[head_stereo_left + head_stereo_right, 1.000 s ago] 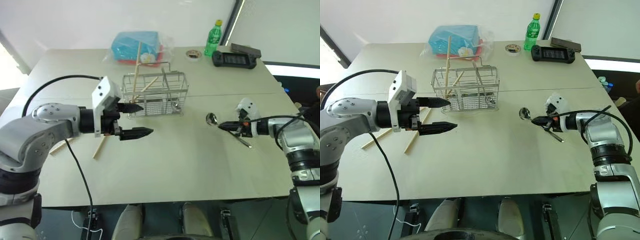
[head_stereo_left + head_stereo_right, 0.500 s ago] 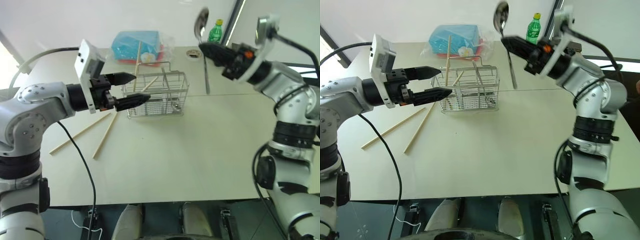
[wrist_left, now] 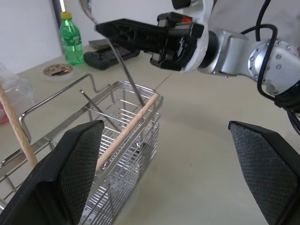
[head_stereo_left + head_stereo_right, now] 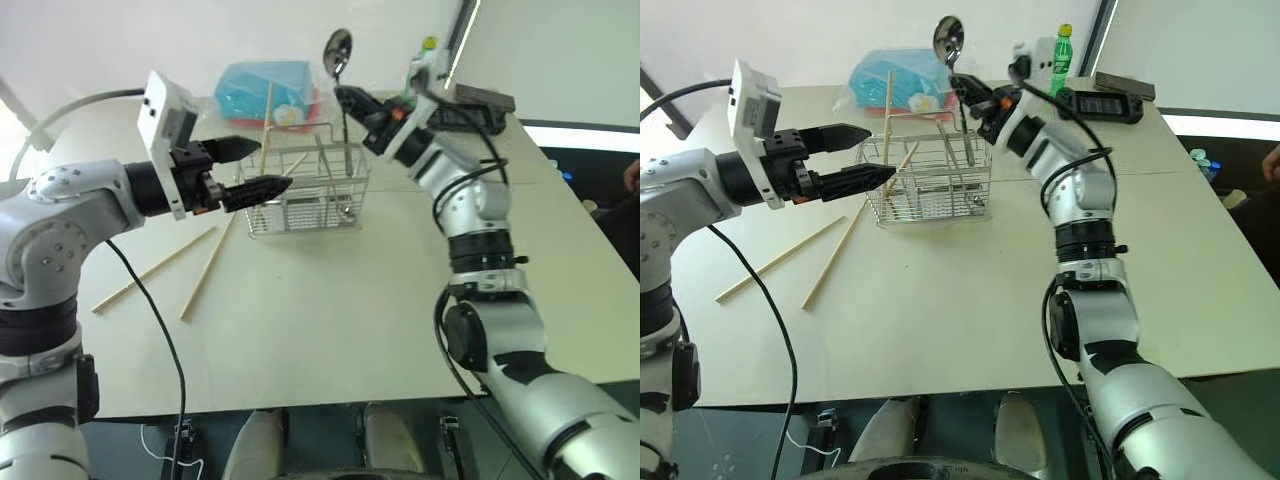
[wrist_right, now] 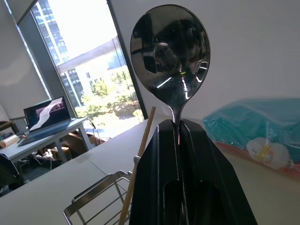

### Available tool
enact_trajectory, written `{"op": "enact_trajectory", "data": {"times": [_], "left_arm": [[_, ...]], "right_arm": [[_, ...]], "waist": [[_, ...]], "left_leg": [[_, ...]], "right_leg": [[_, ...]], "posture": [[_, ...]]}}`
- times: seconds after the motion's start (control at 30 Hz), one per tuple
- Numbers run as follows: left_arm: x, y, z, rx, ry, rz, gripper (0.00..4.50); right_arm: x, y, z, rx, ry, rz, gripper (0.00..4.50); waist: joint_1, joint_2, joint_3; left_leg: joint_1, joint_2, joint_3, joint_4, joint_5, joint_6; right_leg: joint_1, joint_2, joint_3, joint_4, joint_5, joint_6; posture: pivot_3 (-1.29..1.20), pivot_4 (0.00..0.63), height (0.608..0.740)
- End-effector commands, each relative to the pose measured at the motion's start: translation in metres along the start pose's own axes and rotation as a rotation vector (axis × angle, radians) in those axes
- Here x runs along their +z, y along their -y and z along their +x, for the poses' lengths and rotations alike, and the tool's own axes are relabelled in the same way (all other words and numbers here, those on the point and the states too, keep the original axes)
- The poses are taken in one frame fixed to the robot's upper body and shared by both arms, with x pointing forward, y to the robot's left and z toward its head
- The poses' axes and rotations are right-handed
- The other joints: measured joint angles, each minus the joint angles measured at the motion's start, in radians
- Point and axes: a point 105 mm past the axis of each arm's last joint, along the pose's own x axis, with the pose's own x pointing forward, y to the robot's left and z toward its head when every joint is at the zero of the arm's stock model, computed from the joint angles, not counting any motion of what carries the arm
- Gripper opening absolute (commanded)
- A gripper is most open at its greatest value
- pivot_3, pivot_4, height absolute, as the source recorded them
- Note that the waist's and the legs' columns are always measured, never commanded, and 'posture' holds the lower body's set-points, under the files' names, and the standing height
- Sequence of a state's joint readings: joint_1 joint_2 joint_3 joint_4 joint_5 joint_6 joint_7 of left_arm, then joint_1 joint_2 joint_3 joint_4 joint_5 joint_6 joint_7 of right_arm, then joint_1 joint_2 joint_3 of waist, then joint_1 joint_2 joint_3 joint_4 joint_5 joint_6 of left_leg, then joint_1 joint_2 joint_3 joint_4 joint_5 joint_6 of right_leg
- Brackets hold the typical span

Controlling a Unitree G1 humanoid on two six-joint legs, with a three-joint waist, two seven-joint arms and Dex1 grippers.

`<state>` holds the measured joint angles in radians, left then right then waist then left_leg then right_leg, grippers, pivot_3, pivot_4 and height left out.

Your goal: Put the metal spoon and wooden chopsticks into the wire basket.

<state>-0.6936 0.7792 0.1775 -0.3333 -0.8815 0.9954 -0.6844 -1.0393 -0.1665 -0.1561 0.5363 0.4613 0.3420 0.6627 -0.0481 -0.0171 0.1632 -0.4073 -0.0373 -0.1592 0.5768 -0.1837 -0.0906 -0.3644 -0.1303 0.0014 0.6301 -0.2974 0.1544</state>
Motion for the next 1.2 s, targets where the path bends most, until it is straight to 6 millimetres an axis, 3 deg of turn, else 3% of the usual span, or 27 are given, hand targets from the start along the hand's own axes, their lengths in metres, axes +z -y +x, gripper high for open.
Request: {"op": "enact_trajectory", "data": {"times": [0.03,0.13,0.27,0.43,0.57,0.63,0.77,0.87,1.03,1.2], "left_arm": [[0.012,-0.001,-0.008,0.034,0.032,0.055,4.50],[0.013,-0.002,-0.010,0.045,0.037,0.057,4.50],[0.013,-0.003,-0.011,0.051,0.038,0.056,4.50],[0.013,-0.007,-0.013,0.071,0.040,0.052,4.50],[0.009,-0.012,-0.019,0.100,0.017,0.056,4.50],[0.005,-0.016,-0.025,0.121,-0.003,0.061,4.50],[-0.006,-0.030,-0.049,0.199,-0.079,0.072,4.50],[-0.015,-0.039,-0.065,0.245,-0.145,0.095,4.50],[-0.042,-0.059,-0.090,0.318,-0.284,0.100,4.50],[-0.084,-0.075,-0.108,0.321,-0.446,0.104,4.50]], "right_arm": [[-0.001,0.004,0.001,-0.034,0.039,-0.010,0.68],[-0.007,0.004,-0.003,-0.042,0.037,0.007,2.03],[-0.002,0.006,-0.011,-0.054,0.043,-0.004,4.19],[0.017,0.010,-0.026,-0.060,0.036,-0.057,4.19],[0.058,0.004,-0.045,0.015,-0.003,-0.144,4.19],[0.065,-0.004,-0.058,0.086,-0.077,-0.195,4.19],[0.057,-0.035,-0.111,0.310,-0.347,-0.313,4.19],[0.048,-0.049,-0.137,0.380,-0.464,-0.317,4.19],[0.033,-0.061,-0.164,0.371,-0.542,-0.250,4.19],[0.016,-0.062,-0.177,0.293,-0.549,-0.209,4.19]], "waist": [[0.000,0.000,0.000],[0.001,0.000,0.000],[0.001,0.000,0.000],[0.004,0.000,0.000],[0.005,0.000,0.000],[0.004,0.000,0.000],[0.005,0.000,0.000],[0.003,0.000,0.000],[0.009,-0.001,0.000],[0.023,-0.002,0.000]], "left_leg": [[0.000,0.000,0.000,0.000,0.000,0.000],[0.000,0.001,-0.001,0.000,0.001,-0.001],[0.000,0.001,-0.001,0.000,0.001,-0.001],[0.000,0.001,-0.002,0.000,0.001,-0.001],[0.000,0.001,-0.002,0.000,0.001,-0.001],[0.000,0.001,-0.002,-0.001,0.001,-0.001],[-0.001,0.001,-0.001,-0.001,0.000,0.001],[-0.001,0.002,0.000,-0.001,-0.001,0.002],[0.000,0.002,0.004,0.000,-0.001,0.002],[-0.002,0.003,0.008,0.000,-0.001,0.002]], "right_leg": [[0.000,0.001,0.000,0.000,0.000,0.000],[0.000,0.001,0.000,0.000,0.000,-0.001],[0.000,0.002,0.000,0.000,0.000,-0.001],[0.000,0.002,0.000,0.000,0.000,-0.001],[0.000,0.002,0.000,0.000,0.000,-0.001],[0.000,0.002,0.000,0.000,0.000,-0.001],[0.000,0.002,0.000,-0.001,0.000,0.000],[0.000,0.002,0.000,-0.003,-0.001,0.000],[-0.002,0.002,0.005,-0.003,-0.002,-0.005],[-0.004,0.001,0.009,-0.008,-0.002,-0.008]], "posture": [[0.00,0.150,0.731],[0.00,0.150,0.731],[0.00,0.150,0.731],[0.00,0.150,0.731],[0.00,0.150,0.731],[0.00,0.150,0.731],[0.00,0.150,0.731],[0.00,0.150,0.731],[0.00,0.150,0.731],[0.00,0.150,0.731]]}}
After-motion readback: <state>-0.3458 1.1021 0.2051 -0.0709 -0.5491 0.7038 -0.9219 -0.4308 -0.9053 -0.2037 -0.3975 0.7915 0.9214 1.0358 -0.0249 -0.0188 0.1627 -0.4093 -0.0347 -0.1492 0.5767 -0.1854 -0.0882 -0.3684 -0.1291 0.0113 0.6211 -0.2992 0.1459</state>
